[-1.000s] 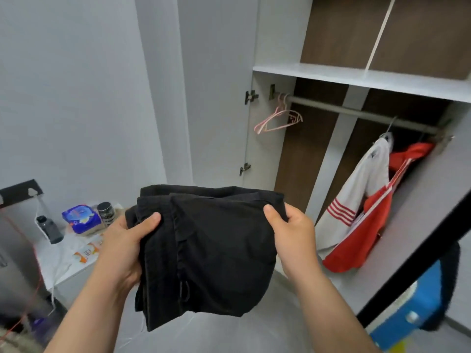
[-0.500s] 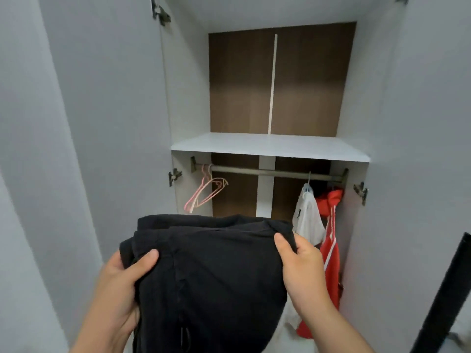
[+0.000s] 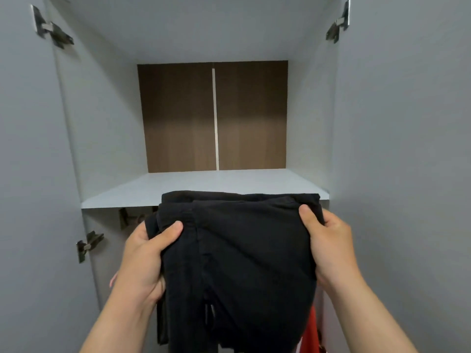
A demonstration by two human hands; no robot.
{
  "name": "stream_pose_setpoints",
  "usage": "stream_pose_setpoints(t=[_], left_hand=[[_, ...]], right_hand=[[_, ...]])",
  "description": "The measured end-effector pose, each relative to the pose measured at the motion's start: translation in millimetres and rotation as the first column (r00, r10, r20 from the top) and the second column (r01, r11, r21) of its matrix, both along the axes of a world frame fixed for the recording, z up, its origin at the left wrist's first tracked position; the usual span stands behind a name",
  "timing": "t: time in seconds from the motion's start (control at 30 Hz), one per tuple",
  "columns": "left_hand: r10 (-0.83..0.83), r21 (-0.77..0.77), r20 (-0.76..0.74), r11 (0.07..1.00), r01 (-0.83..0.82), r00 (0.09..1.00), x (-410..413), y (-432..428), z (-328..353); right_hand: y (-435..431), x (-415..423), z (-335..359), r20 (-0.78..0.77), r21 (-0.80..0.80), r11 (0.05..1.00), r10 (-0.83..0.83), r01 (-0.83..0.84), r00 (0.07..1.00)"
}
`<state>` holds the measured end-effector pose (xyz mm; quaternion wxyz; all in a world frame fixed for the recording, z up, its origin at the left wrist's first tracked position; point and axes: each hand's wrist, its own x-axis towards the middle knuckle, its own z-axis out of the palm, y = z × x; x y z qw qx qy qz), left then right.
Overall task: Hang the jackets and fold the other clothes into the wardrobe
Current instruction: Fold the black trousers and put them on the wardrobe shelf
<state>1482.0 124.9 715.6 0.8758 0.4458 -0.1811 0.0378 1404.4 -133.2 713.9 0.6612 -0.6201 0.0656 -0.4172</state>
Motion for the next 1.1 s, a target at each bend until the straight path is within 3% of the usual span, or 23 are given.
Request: stream_pose_setpoints(t=[0.1,0.17,0.23,0.3,0.37,0.5,0.6,0.7,0.9,1.0,1.1], left_hand=[[0.016,-0.053,0.019,0.998,-0.015,1.000,36.1,-31.1,21.7],[0.019,-0.110,0.023,0.994,-0.017,1.000,56.8,-44.9,36.8],[0.037,-0.157,0.029,0.987,-0.031,0.999,77.2,-53.8,48.1],[0.044,-0.168,0.040,0.985,-0.036,0.998,96.6,-59.6,57.7],[0.033,-0.148,0.062,0.989,-0.023,0.998,113.7,-65.3,67.3],[-0.028,-0.110,0.104,0.993,0.039,0.994,153.9,-76.1,92.1],[-0.093,-0.050,0.088,0.994,0.098,0.992,192.1,-86.9,108.6],[-0.174,0.027,0.040,0.985,0.173,0.984,231.2,-100.3,117.1],[-0.126,0.448,0.007,0.887,0.110,0.992,312.9,-127.7,126.4],[-0.108,0.645,-0.031,0.758,0.102,0.994,335.2,-144.0,113.2],[-0.102,0.788,-0.065,0.605,0.114,0.993,344.6,-147.2,89.4]], right_hand=[[-24.2,36.3,15.6,-0.002,-0.033,0.998,0.044,-0.044,0.999],[-34.4,51.7,23.6,-0.029,-0.095,0.959,0.265,-0.266,0.964],[-40.3,65.4,23.1,-0.229,-0.198,0.846,0.451,-0.495,0.863],[-44.7,82.6,13.2,-0.388,-0.256,0.800,0.430,-0.543,0.815],[-47.1,100.6,3.9,-0.365,-0.275,0.845,0.349,-0.458,0.863],[-50.8,129.1,19.5,-0.132,-0.149,0.933,0.309,-0.327,0.942],[-64.4,155.0,44.1,-0.046,-0.166,0.985,0.035,-0.042,0.998],[-80.8,178.2,69.6,-0.035,-0.236,0.957,-0.179,0.165,0.983],[-119.4,238.3,94.1,-0.324,-0.240,0.943,-0.302,0.231,0.897],[-133.0,260.9,85.3,-0.374,-0.231,0.930,-0.357,0.287,0.856],[-136.4,265.2,72.1,-0.479,-0.222,0.953,-0.291,0.207,0.828]])
